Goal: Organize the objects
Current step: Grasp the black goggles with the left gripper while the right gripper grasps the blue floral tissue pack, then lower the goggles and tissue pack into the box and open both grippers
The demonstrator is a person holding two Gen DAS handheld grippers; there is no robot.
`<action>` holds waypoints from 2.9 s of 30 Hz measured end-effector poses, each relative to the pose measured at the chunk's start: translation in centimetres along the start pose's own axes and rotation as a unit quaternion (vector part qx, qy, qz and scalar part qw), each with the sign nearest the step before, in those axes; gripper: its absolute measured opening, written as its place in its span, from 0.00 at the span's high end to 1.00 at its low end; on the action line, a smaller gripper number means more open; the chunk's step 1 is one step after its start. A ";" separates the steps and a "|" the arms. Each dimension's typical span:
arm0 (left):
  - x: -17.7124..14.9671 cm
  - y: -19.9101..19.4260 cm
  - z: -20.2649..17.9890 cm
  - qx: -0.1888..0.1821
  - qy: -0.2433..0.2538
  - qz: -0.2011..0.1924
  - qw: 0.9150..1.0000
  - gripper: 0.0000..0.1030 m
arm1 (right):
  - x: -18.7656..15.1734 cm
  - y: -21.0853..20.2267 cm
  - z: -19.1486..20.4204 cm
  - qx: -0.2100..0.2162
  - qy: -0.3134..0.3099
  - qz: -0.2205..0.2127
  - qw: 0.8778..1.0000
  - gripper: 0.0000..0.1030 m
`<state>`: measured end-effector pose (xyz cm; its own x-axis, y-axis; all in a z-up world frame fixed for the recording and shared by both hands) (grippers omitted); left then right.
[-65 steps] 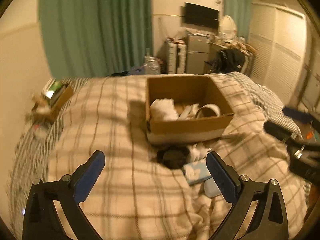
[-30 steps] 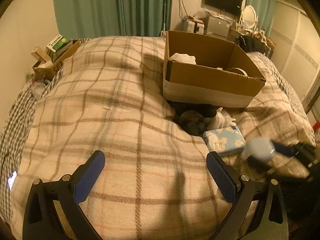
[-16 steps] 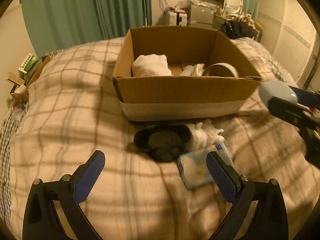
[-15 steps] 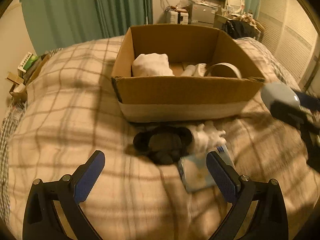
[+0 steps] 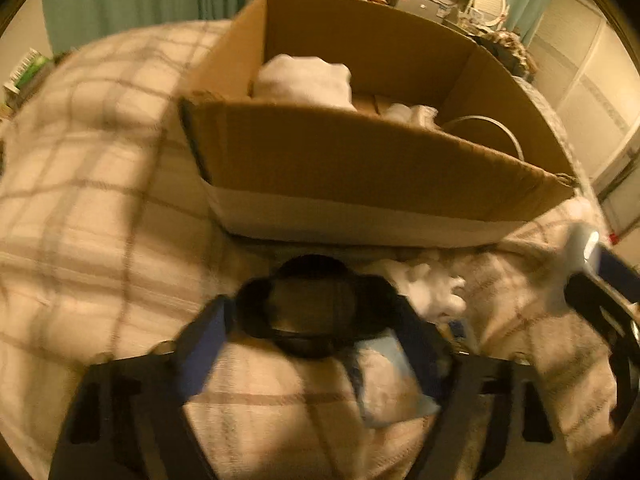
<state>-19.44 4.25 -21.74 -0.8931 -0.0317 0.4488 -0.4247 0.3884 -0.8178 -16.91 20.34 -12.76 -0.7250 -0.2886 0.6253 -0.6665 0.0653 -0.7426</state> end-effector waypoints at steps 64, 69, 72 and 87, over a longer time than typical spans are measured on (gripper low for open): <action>-1.3 -15.1 -2.4 0.008 0.093 -0.124 0.988 0.25 | -1.0 -6.0 3.1 -0.016 -0.029 -0.014 0.999 0.27; 3.3 -16.8 -4.3 0.005 0.124 -0.142 0.982 0.25 | 4.3 -9.3 -0.1 -0.016 -0.006 -0.063 0.998 0.27; 7.1 -16.5 -4.9 0.011 0.133 -0.148 0.980 0.25 | 7.9 -9.6 -1.1 -0.016 0.003 -0.084 0.996 0.27; 16.3 -3.9 -2.8 0.000 0.132 -0.082 0.988 0.25 | 17.4 3.7 -2.4 -0.005 0.026 -0.048 0.998 0.28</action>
<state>-31.90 4.77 -10.21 -0.7421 0.1475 0.6538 -0.5609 0.3975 -0.7262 -32.43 17.88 -4.09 -0.6655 -0.2433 0.7057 -0.7350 0.0491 -0.6762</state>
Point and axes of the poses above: each gripper's, at about its wrist camera, not at the fingertips, and y roughly the way its jaws point, z to its left, x to its top, the point moved 7 cm from there along y, roughly the way its jaws point, and after that the axes turned 14 degrees about -x, right-handed, at the moved point
